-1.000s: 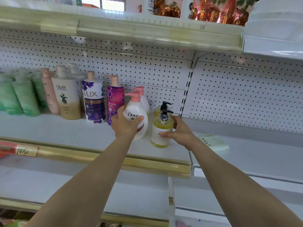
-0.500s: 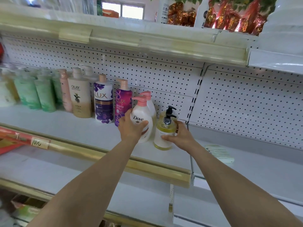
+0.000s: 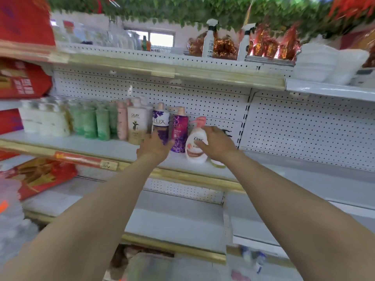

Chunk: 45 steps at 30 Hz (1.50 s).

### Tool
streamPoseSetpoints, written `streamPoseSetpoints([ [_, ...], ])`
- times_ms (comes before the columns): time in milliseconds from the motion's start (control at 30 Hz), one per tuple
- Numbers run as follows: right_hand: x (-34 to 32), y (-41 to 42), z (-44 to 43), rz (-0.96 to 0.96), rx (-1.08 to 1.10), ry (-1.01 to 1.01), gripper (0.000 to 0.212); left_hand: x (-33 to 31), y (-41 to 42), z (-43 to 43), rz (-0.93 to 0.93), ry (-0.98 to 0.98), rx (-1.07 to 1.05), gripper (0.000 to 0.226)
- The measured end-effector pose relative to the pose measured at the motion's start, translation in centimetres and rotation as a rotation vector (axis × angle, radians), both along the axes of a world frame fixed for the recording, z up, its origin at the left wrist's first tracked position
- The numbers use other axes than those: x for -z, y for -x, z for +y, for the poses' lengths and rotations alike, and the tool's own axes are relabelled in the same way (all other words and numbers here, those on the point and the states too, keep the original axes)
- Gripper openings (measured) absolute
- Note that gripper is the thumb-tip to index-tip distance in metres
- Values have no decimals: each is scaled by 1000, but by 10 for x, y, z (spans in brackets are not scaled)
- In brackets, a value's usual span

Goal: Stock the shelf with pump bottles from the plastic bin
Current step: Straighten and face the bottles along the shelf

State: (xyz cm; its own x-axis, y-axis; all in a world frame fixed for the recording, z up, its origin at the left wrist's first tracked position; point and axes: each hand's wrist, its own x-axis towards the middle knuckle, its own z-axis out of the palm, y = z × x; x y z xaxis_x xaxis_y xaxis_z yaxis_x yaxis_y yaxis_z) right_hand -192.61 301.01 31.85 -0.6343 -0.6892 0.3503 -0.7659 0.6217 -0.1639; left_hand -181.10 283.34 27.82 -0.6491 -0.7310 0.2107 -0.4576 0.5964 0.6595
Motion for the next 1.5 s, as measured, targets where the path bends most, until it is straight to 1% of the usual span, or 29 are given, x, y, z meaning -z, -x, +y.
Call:
streamPoseSetpoints([
  [67, -2, -45, -17, -6, -12, 2, 66, -8, -45, -8, -60, 46, -43, 74],
  [200, -2, -119, -46, -75, -50, 60, 61, -18, -128, -24, -81, 89, -59, 75],
  [267, -1, -148, -58, -104, -69, 67, 64, -21, -160, -35, -124, 108, -68, 75],
  [333, -4, -172, -70, -112, -79, 61, 66, -24, -187, -47, -143, 124, -84, 74],
  [433, -8, -199, -94, -112, -82, 51, 64, -29, -219, -68, -130, 138, -118, 75],
  [567, -5, -216, -129, -95, -115, 11, 67, -30, -247, -95, -115, 130, -158, 72],
  [667, -3, -217, -162, -104, -117, 8, 68, -28, -255, -126, -96, 137, -161, 69],
  [800, 0, -204, -221, -90, -116, 0, 69, -24, -251, -183, -82, 161, -156, 71],
  [900, 3, -186, -278, -86, -120, 12, 70, -19, -238, -238, -67, 176, -149, 68],
  [1033, 1, -161, -364, -145, -133, 39, 72, -25, -215, -317, -80, 172, -127, 77],
  [1233, -8, -140, -483, -149, -151, 25, 72, -32, -192, -438, -68, 174, -130, 77],
  [1367, -5, -136, -544, -168, -163, 19, 71, -17, -189, -511, -84, 142, -125, 80],
  [1433, -1, -135, -569, -182, -157, 31, 72, -11, -190, -547, -73, 146, -119, 82],
  [1500, 4, -136, -592, -191, -133, 44, 72, -7, -190, -580, -51, 179, -100, 80],
])
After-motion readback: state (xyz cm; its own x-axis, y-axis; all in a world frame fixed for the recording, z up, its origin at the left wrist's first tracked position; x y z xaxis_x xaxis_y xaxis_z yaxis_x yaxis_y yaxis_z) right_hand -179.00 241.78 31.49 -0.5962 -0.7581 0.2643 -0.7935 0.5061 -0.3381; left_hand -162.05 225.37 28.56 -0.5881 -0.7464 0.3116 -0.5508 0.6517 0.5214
